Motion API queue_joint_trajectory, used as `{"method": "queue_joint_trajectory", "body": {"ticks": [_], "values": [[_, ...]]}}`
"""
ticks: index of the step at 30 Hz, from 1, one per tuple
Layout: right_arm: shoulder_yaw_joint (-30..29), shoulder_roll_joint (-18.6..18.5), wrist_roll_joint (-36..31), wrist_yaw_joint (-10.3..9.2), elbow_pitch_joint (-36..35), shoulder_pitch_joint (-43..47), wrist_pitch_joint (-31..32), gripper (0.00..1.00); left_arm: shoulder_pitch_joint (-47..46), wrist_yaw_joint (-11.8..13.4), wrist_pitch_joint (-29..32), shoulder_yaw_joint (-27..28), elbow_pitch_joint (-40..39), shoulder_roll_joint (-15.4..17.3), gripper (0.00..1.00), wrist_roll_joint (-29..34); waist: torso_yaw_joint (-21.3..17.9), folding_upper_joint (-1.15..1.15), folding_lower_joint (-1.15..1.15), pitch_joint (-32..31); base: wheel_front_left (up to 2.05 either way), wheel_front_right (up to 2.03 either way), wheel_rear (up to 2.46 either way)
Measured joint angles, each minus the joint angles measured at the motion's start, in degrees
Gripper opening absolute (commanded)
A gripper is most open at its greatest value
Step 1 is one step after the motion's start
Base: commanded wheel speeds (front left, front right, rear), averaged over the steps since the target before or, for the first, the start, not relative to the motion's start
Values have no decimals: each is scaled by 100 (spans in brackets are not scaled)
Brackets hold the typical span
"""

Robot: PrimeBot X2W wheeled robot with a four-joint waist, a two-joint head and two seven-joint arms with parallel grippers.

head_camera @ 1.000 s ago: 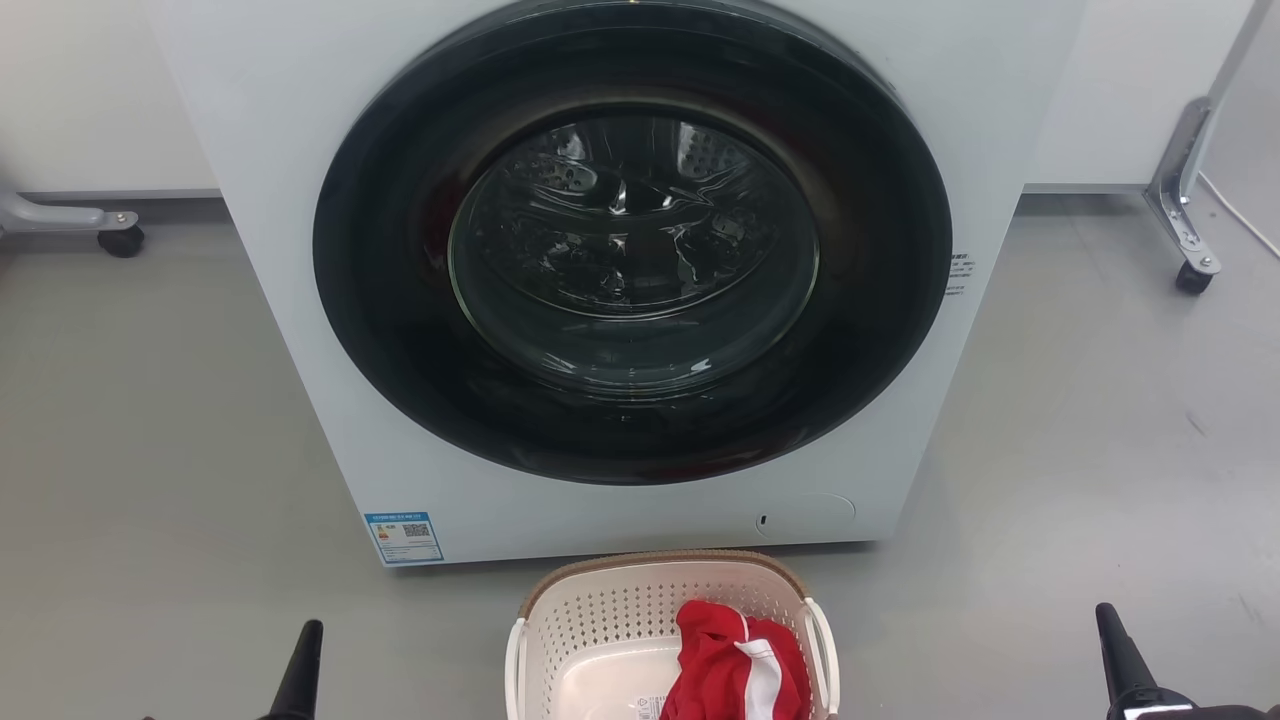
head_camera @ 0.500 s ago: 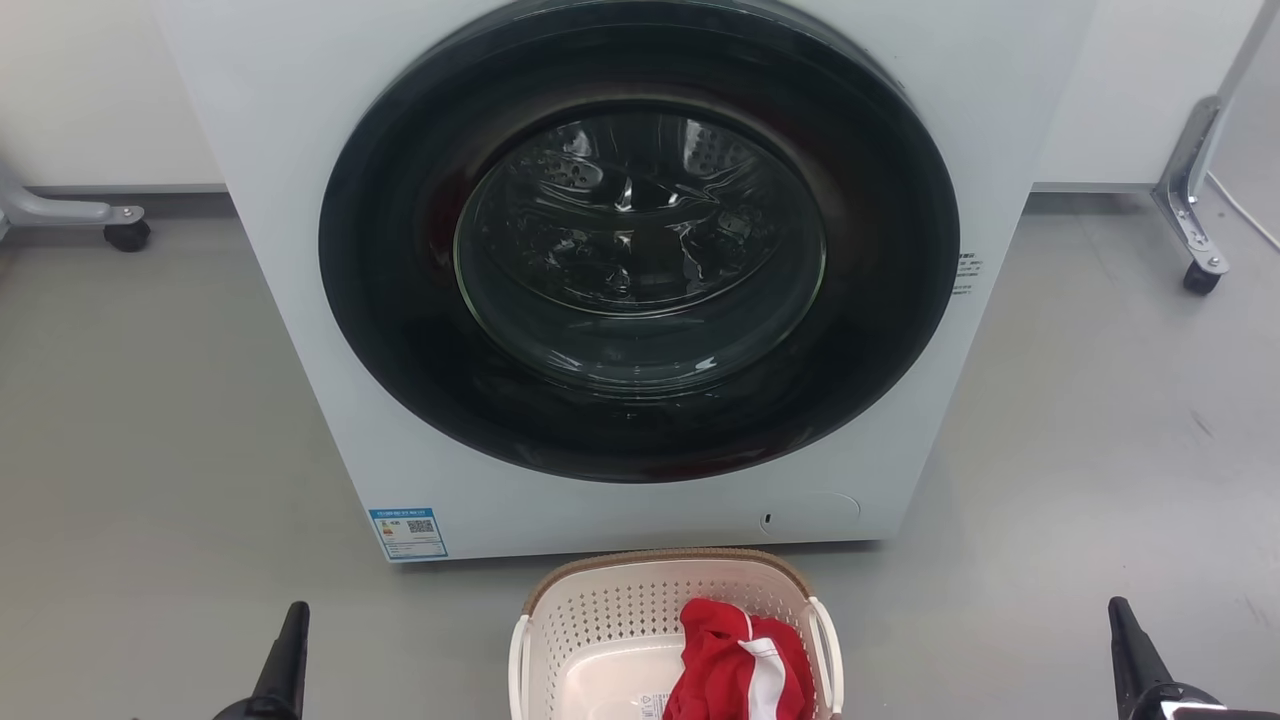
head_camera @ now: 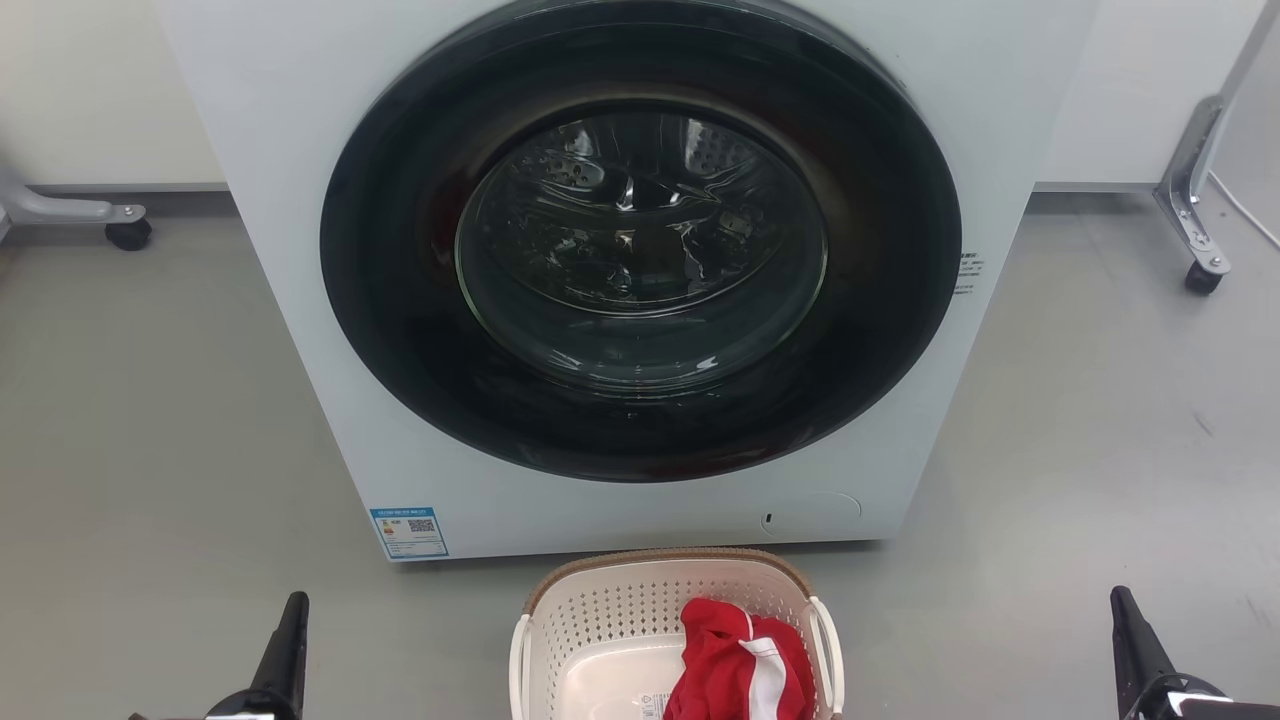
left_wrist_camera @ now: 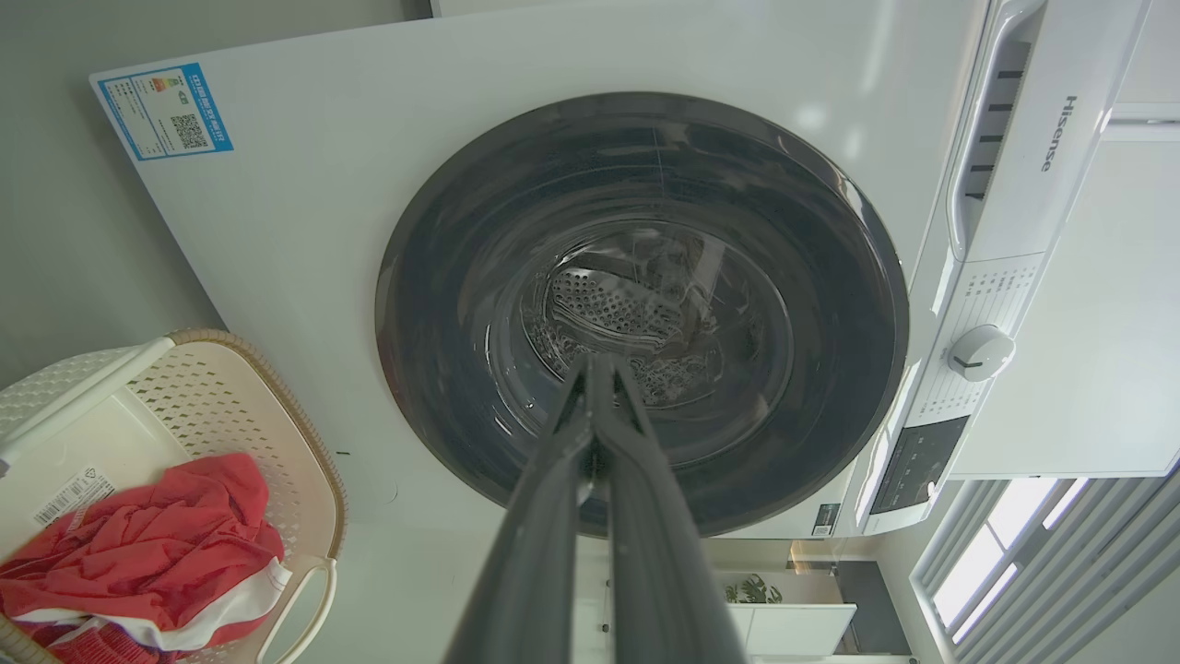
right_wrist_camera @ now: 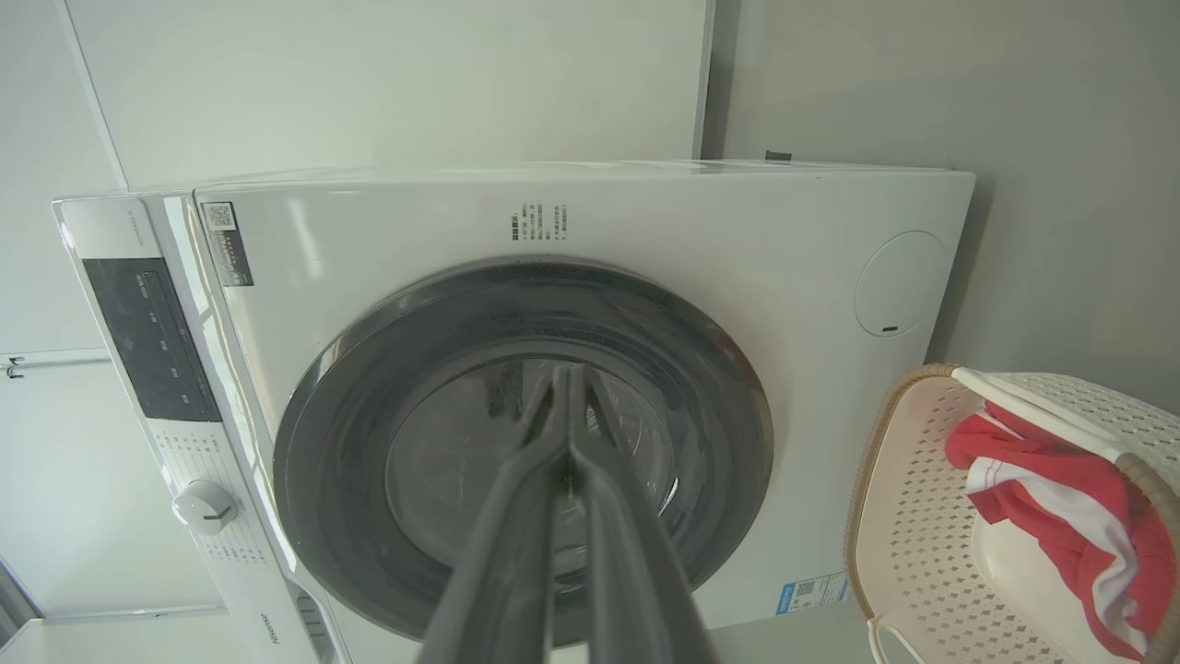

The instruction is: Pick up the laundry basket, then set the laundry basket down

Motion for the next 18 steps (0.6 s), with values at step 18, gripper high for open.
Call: {"method": "queue_joint_trajectory", "body": {"ticks": [18], "values": [[0, 1, 0, 0, 0, 0, 0, 0, 0, 0, 0, -1, 5, -1, 0, 0, 0, 0, 0, 0, 0, 0, 0]]}}
